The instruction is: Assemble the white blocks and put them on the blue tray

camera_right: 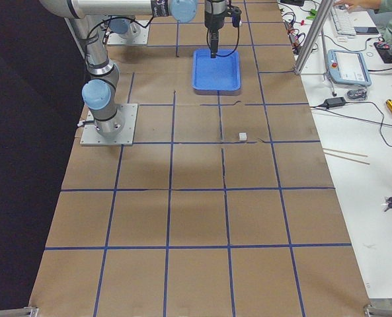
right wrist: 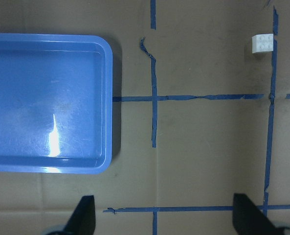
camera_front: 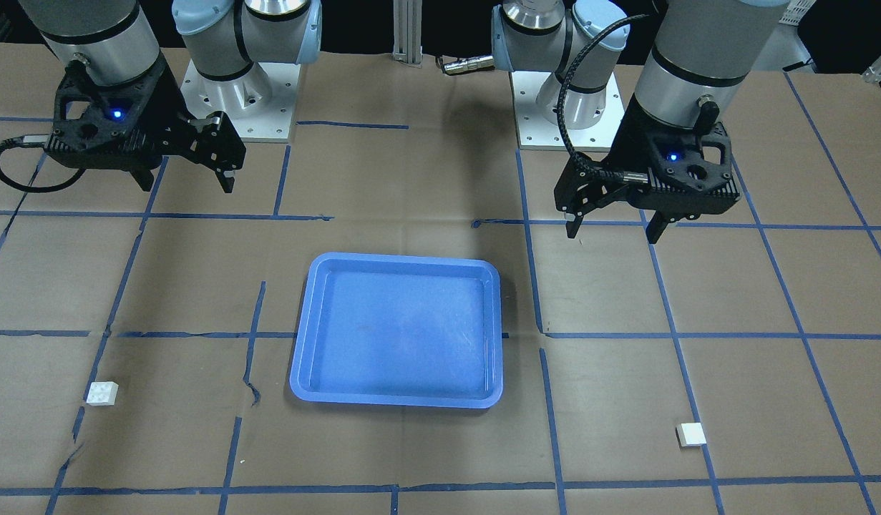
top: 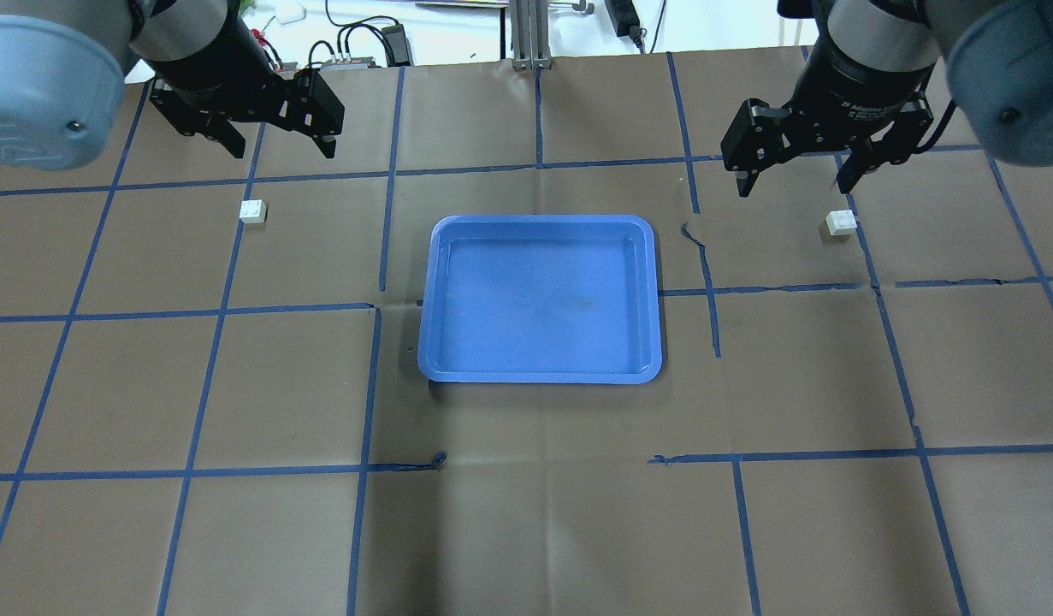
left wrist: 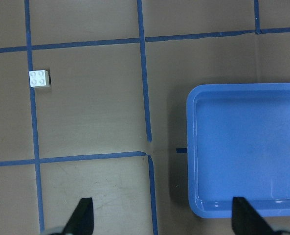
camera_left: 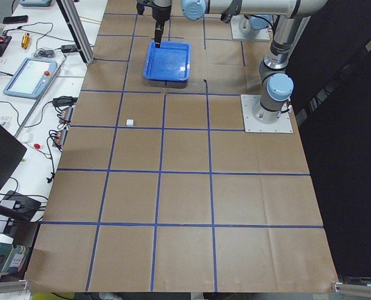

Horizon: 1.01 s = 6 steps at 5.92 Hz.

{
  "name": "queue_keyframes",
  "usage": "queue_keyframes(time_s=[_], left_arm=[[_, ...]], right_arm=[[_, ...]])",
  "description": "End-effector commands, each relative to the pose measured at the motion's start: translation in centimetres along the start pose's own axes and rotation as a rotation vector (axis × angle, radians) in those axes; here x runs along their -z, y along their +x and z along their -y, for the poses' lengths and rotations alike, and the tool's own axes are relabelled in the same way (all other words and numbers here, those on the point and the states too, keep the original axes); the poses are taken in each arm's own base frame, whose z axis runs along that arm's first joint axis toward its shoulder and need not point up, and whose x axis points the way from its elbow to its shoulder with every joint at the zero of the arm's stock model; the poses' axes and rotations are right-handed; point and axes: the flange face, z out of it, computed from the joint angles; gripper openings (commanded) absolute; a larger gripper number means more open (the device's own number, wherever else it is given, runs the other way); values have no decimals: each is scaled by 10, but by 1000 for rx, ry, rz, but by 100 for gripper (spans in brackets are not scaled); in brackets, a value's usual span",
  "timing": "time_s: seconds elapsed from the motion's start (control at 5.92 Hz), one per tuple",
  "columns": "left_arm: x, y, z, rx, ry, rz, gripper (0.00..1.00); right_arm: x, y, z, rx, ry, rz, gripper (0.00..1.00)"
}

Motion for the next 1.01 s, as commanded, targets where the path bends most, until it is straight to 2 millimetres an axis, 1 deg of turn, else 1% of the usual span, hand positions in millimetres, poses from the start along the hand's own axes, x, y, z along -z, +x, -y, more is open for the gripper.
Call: queue_keyframes(time_s=[0.0, 0.34, 0.51, 0.68, 0.85], left_arm=[[-1, 0, 0, 0, 0, 0, 99], [-4, -1, 2, -6, -6, 1, 99], [-5, -4, 2, -120, -9, 0, 99], [-6, -18, 3, -246, -19, 1, 99], [-8, -30, 3, -331, -27, 1, 99]], right_arm=[[0, 0, 0, 0, 1, 0, 100], [0, 0, 0, 0, -1, 0, 100], [-1, 0, 0, 0, -3, 0, 100], [0, 0, 0, -1, 0, 0, 100], [0, 0, 0, 0, 1, 2, 100]])
